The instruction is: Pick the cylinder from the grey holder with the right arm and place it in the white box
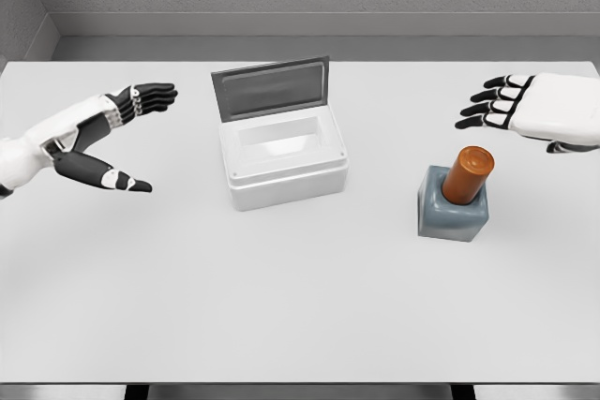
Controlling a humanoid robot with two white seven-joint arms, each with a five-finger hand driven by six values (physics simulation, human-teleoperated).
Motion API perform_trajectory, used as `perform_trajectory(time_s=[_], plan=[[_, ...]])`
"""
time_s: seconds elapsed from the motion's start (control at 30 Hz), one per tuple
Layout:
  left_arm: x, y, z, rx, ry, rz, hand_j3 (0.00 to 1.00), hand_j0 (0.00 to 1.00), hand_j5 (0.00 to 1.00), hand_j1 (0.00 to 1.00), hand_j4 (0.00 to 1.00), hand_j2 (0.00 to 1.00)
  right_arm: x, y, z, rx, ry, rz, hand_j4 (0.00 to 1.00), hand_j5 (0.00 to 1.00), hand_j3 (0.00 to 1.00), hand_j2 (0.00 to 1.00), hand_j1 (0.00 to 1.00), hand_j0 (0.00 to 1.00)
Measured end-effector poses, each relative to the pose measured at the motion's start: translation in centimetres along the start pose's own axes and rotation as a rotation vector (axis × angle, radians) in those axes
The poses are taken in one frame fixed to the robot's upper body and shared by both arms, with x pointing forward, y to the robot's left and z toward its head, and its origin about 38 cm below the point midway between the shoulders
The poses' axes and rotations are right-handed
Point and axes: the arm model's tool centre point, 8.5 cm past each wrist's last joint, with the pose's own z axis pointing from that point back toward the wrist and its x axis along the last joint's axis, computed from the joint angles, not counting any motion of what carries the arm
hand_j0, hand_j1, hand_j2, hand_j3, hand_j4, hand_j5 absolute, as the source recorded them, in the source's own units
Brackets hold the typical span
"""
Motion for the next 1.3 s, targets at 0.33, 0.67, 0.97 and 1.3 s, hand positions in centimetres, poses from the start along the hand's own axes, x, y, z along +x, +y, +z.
perform_trajectory(time_s=[0.33,0.67,0.97,1.3], plan=[[0.0,0.0,-0.1,-0.001,0.002,-0.002,1.00,1.00,1.00,1.00,1.00,1.00,-0.8,-1.3,0.5,0.006,0.028,0.023,1.00,1.00,1.00,1.00,1.00,1.00],[-0.6,1.4,-1.8,0.036,-0.015,0.023,1.00,1.00,1.00,1.00,1.00,1.00,-0.8,-2.3,0.4,0.000,0.018,0.057,1.00,1.00,1.00,1.00,1.00,1.00],[-0.6,2.2,-1.9,0.048,-0.011,0.018,1.00,1.00,1.00,1.00,1.00,1.00,1.1,0.3,-0.7,0.066,-0.083,-0.043,1.00,1.00,1.00,1.00,1.00,1.00],[-1.2,4.8,-1.9,0.104,0.011,0.011,1.00,1.00,1.00,1.00,1.00,1.00,1.5,-0.4,-1.8,0.072,-0.117,-0.038,1.00,1.00,1.00,1.00,1.00,1.00]])
